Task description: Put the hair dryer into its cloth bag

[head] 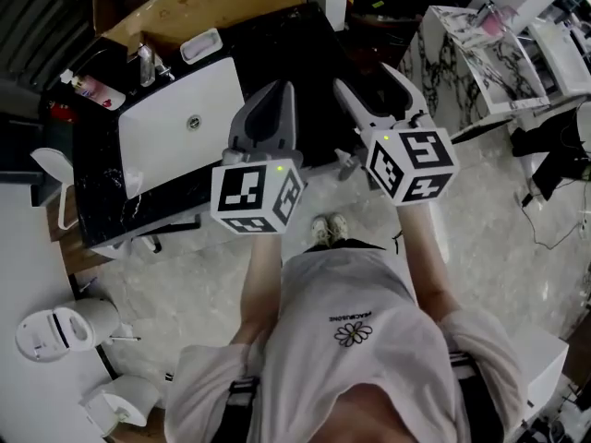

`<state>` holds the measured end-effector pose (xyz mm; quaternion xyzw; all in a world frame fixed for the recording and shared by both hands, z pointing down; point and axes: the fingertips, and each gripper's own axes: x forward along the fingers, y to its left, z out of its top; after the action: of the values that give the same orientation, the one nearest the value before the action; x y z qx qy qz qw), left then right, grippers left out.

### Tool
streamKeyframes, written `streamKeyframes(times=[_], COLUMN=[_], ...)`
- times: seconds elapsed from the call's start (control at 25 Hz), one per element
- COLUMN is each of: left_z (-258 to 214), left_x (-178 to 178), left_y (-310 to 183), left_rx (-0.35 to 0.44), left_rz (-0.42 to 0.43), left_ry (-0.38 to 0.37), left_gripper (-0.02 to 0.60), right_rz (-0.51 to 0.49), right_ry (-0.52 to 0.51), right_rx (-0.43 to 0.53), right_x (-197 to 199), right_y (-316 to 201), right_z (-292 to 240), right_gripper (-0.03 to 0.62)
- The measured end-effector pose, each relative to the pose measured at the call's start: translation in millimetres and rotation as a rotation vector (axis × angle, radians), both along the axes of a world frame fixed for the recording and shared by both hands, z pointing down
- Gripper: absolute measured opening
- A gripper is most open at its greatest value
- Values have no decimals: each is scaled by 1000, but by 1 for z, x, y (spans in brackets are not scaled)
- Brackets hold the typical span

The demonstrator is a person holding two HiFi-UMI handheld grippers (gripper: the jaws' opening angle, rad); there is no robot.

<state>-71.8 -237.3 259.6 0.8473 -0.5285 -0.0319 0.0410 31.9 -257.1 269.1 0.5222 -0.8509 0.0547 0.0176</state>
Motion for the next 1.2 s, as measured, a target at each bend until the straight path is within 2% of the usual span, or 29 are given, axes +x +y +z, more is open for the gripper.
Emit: streamKeyframes(times=[0.08, 0.16, 0.32, 0.4, 0.52, 0.72, 1.04, 1.2], left_z=[-5, -5, 3, 7, 7, 8, 10, 10], left_x=[-13, -25, -42, -44, -45, -44, -41, -40], left_y=[5, 9, 18, 22, 25, 29, 34, 36], left_rx=[41, 71, 66, 56, 56, 64, 57, 54], left_rz=[-74, -146, -224, -238, -247, -252, -245, -238], left_ry=[33, 26, 23, 8, -11, -23, -25, 5], left_gripper=[25, 25, 25, 25, 25, 25, 25, 23], right_rz=[-19, -59, -133, -109, -88, -84, -90, -90], right_ry=[0, 9, 11, 10, 20, 42, 60, 54], right_rx=[24, 37, 22, 28, 46, 54, 61, 65], right_x=[-9, -19, -37, -36, -36, -37, -38, -36], right_y=[5, 9, 18, 22, 26, 34, 38, 39], right_z=[-5, -5, 7, 11, 16, 25, 27, 26], right_gripper=[291, 291, 275, 136, 39, 12, 11, 11])
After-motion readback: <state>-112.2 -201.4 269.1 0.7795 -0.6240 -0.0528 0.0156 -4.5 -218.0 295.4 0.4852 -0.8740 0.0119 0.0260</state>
